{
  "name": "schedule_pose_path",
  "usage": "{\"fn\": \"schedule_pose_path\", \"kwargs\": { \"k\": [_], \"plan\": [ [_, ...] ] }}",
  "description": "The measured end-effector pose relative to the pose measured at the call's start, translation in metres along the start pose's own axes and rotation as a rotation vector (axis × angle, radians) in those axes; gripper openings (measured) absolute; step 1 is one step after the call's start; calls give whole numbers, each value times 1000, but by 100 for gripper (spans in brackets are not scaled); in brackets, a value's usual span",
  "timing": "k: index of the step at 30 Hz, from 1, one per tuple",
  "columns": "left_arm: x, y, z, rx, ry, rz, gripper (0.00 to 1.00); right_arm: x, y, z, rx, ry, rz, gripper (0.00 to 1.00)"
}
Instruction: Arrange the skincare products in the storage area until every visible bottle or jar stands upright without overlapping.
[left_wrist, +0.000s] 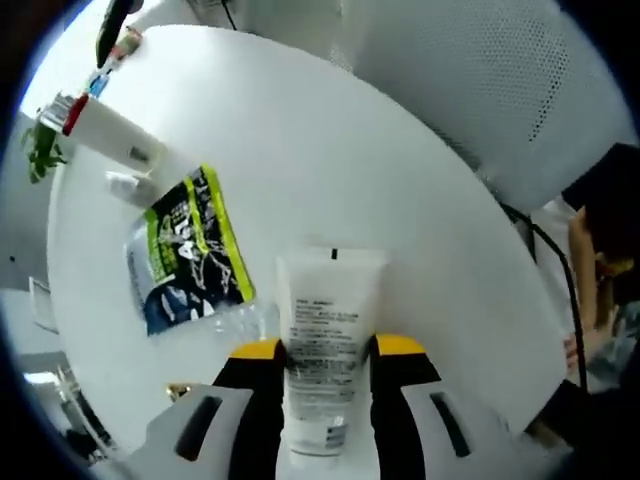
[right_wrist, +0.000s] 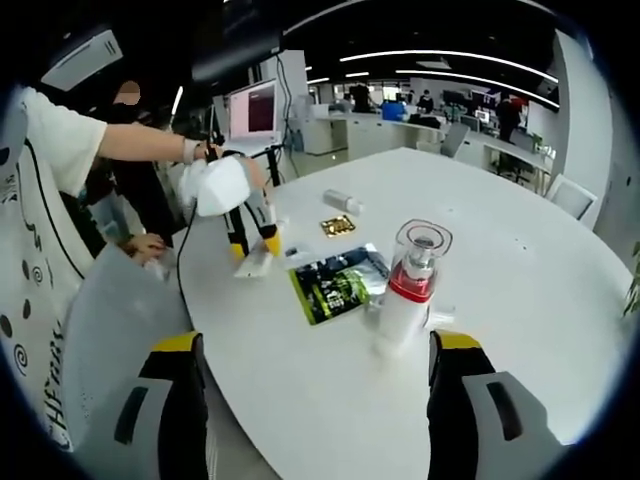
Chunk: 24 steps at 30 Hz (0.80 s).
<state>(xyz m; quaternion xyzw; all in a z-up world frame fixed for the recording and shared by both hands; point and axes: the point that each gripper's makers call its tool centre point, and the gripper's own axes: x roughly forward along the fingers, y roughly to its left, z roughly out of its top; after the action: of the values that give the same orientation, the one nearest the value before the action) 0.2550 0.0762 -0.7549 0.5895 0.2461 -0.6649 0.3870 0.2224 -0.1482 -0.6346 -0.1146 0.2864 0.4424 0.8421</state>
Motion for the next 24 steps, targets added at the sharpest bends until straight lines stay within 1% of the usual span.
{"fn": "schedule_pose_path", "kwargs": {
  "k": [4, 7, 9, 13, 14, 16, 19, 20, 21, 24],
  "plan": [
    [-5, 3, 19, -82, -100, 30, 28, 2, 3, 1, 1, -4, 8, 91],
    [-9, 7, 24, -114, -148, 44, 28, 3, 6, 2, -1, -5, 16, 91],
    [-13, 8, 31, -132, -174, 55, 28, 4, 7, 3, -4, -7, 21, 91],
    [-23, 16, 41, -189, -259, 95, 28, 6, 11, 3, -6, -9, 31, 90],
    [-26, 18, 47, -199, -277, 105, 28, 7, 12, 2, -6, -5, 38, 89],
    [-30, 21, 54, -210, -302, 117, 28, 8, 15, 0, 11, 3, 56, 86],
    [-34, 24, 57, -218, -327, 133, 28, 9, 17, 1, 7, -5, 59, 87],
    [-36, 25, 62, -223, -333, 141, 28, 10, 17, 1, 7, -5, 60, 86],
    [-36, 26, 64, -225, -338, 144, 28, 10, 18, 2, 9, -9, 64, 86],
    [-42, 29, 75, -234, -376, 162, 28, 10, 19, 3, 4, -18, 68, 85]
  ]
}}
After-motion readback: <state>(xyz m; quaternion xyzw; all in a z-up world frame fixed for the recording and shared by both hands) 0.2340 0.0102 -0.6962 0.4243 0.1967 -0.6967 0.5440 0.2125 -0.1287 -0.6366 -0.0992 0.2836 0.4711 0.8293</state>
